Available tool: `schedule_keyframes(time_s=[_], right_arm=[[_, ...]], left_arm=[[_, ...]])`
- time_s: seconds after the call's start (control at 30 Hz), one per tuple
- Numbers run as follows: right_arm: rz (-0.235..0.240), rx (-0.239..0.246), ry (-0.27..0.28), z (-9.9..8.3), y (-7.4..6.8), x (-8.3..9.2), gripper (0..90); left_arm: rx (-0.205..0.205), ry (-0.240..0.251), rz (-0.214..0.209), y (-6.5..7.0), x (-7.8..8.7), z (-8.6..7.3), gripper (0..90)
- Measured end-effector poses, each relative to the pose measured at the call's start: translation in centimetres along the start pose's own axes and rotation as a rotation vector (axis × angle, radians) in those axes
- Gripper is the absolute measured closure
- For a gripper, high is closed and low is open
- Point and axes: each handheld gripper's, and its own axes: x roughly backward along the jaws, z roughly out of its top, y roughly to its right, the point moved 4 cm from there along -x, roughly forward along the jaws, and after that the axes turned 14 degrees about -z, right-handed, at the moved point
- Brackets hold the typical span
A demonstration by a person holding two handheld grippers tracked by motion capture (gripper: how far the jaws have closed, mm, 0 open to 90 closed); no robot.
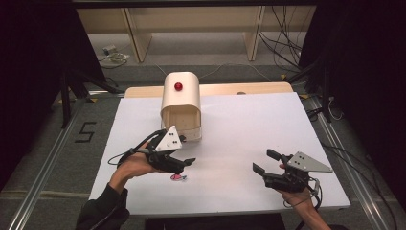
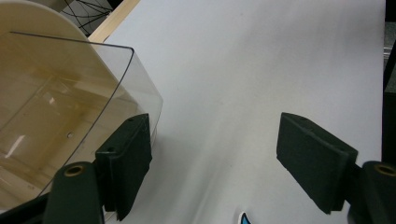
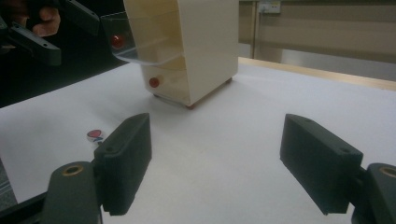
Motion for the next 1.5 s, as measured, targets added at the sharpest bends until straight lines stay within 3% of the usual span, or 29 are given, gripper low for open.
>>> schedule_keyframes(time_s=[0.3, 1.07, 1.5], right_arm=[[0.000, 0.001, -0.001, 0.0, 0.0, 0.0, 25.8], [0.002, 0.001, -0.002, 0.0, -0.1, 0.0, 25.8], [0.003, -0.002, -0.001, 0.0, 0.0, 0.0, 25.8]], left_arm=[[0.009, -0.051, -0.033, 0.1, -0.7, -0.9, 25.8], [0.040, -0.127, -0.115, 0.5, -1.9, -2.0, 22.9], [0.061, -0.172, -0.137, 0.3, -2.9, -3.0, 22.1]])
